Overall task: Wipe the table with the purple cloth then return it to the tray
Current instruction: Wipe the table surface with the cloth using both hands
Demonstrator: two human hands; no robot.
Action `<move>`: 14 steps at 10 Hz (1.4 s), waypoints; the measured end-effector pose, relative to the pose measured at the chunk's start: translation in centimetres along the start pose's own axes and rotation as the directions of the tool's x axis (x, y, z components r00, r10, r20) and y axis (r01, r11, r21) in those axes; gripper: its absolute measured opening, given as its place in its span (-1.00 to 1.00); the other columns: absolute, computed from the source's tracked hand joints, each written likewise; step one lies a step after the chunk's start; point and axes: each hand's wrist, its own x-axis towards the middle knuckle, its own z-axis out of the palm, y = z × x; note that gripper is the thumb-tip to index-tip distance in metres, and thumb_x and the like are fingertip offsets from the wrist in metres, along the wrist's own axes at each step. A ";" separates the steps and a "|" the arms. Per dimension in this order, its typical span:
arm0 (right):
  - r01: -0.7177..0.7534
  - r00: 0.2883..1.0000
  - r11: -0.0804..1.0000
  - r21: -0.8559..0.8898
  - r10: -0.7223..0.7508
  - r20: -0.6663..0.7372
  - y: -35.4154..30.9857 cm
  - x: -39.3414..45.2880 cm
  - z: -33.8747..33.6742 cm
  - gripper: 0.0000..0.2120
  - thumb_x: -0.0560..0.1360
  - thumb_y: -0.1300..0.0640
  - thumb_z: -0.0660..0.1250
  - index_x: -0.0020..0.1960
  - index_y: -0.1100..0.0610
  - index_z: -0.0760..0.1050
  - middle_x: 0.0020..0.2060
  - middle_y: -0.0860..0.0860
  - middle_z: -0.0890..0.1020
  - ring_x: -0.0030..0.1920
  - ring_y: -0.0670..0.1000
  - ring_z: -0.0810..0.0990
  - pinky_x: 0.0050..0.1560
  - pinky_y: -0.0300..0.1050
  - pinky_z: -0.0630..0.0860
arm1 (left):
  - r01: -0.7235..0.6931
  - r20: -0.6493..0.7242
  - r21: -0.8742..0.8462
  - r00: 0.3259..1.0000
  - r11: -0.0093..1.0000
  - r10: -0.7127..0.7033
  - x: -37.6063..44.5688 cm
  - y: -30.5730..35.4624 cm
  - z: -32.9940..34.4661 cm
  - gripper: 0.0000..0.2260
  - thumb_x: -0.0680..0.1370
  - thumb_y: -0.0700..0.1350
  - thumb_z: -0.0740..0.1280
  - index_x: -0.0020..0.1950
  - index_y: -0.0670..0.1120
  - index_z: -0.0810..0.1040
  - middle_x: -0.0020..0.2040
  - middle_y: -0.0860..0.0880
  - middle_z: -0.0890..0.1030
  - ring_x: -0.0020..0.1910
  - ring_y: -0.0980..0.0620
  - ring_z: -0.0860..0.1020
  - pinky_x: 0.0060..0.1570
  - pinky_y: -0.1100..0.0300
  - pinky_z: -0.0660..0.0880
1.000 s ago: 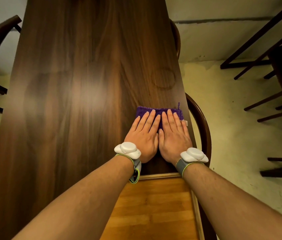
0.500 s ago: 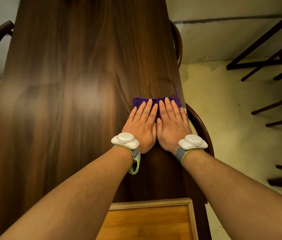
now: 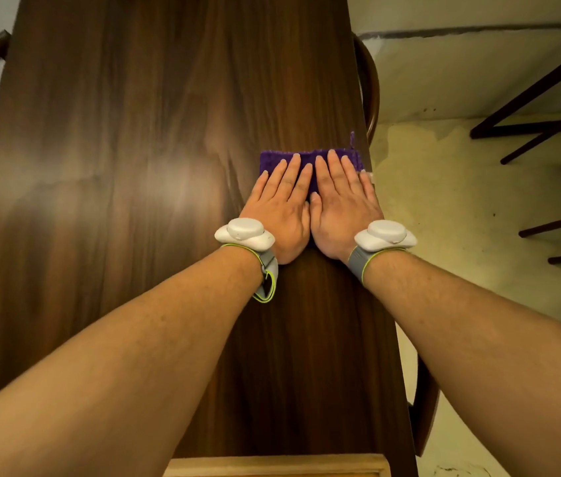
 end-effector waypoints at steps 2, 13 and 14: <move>0.018 1.000 1.000 -0.003 -0.018 -0.011 0.1 3.9 -0.4 -0.44 0.59 -0.03 -0.11 0.56 0.06 -0.02 0.57 0.02 0.04 0.54 0.02 -0.05 0.49 0.01 -0.15 | 0.012 -0.032 0.016 0.999 1.000 -0.012 3.5 -1.6 0.0 -0.45 0.56 0.08 -0.16 0.54 -0.04 0.05 0.56 -0.07 0.08 0.53 -0.04 0.03 0.46 0.05 -0.11; 0.018 1.000 0.999 -0.051 -0.017 0.010 -0.6 12.6 -0.8 -0.46 0.61 -0.03 -0.13 0.56 0.08 -0.05 0.57 0.02 0.01 0.54 0.04 -0.07 0.50 0.02 -0.15 | 0.087 -0.100 0.031 0.991 0.996 -0.084 11.6 -5.9 0.5 -0.45 0.55 0.10 -0.15 0.53 0.00 0.08 0.57 -0.05 0.08 0.52 -0.03 0.04 0.44 0.04 -0.09; 0.016 1.000 0.998 -0.054 -0.015 0.019 -1.1 11.2 -0.6 -0.45 0.61 -0.03 -0.14 0.57 0.07 -0.05 0.57 0.02 0.00 0.54 0.04 -0.08 0.51 0.03 -0.15 | 0.083 -0.090 0.031 0.993 0.996 -0.080 10.2 -5.8 0.7 -0.46 0.56 0.09 -0.14 0.54 0.00 0.06 0.57 -0.05 0.07 0.53 -0.03 0.03 0.44 0.05 -0.09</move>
